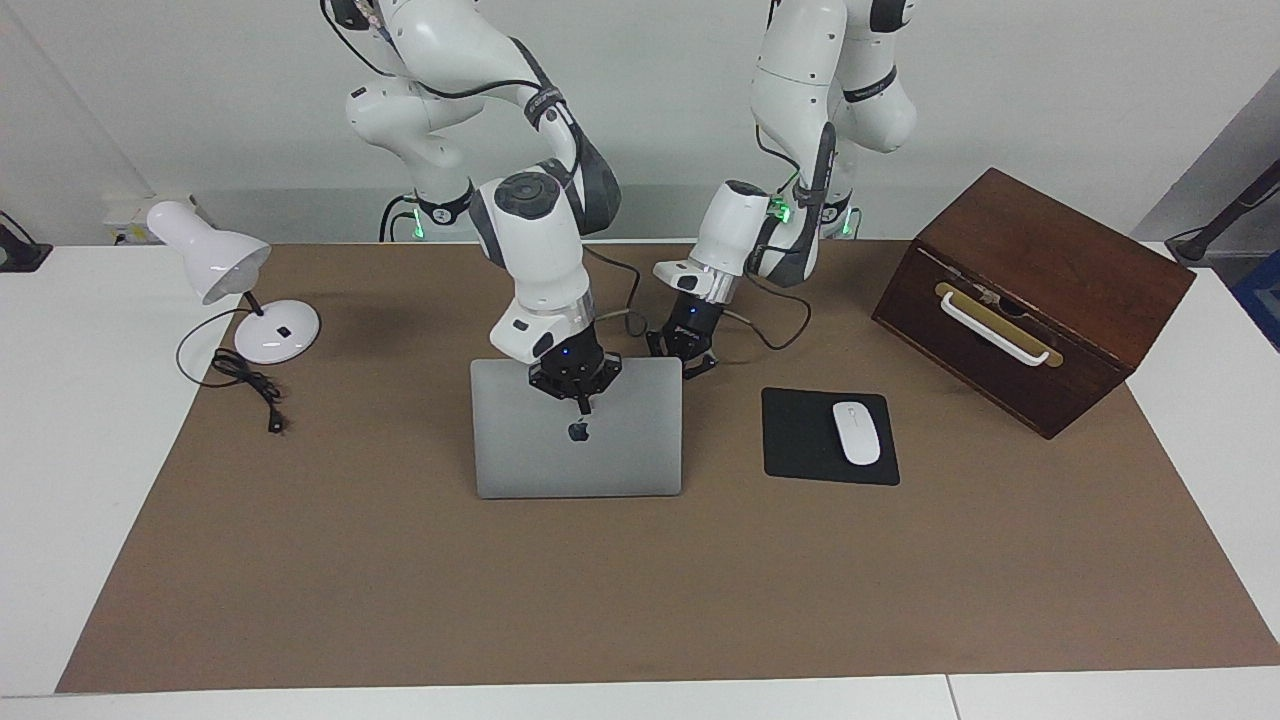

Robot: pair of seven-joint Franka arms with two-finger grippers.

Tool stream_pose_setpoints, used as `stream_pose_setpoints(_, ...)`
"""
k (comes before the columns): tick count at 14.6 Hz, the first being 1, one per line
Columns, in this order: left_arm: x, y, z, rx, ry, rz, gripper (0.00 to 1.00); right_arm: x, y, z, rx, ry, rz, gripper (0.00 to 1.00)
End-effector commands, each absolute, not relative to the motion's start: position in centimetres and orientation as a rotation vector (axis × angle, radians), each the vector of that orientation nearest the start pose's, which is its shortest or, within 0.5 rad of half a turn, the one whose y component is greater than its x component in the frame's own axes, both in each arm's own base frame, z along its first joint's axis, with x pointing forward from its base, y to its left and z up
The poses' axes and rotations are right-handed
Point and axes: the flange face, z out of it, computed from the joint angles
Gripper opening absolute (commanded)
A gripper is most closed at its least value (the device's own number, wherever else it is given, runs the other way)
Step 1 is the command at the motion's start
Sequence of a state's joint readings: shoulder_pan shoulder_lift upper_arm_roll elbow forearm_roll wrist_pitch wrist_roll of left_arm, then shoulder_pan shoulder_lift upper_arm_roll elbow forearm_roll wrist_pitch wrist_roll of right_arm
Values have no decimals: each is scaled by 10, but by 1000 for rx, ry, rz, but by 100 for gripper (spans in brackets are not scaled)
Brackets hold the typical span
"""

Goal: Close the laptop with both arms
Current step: 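Push the laptop lid down shut with the right gripper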

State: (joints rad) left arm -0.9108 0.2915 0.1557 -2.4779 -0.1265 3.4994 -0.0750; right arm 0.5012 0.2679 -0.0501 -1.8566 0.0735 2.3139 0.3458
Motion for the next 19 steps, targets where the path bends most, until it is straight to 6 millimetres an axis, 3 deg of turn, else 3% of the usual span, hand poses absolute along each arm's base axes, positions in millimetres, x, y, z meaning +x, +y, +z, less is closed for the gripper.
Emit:
stream_pose_setpoints(1,379,-336,247,-3039,941,-1081,0,564,274,383,-2985,-89,-136,0)
stream_pose_setpoints(11,380,-335,244,-2995,1010,-1075,0,553,269,345,-3008,-98,-57,0)
stream_pose_setpoints(19,378,-332,241,-2976,1039,-1064,0,552,269,343,-3007,-92,-53,0)
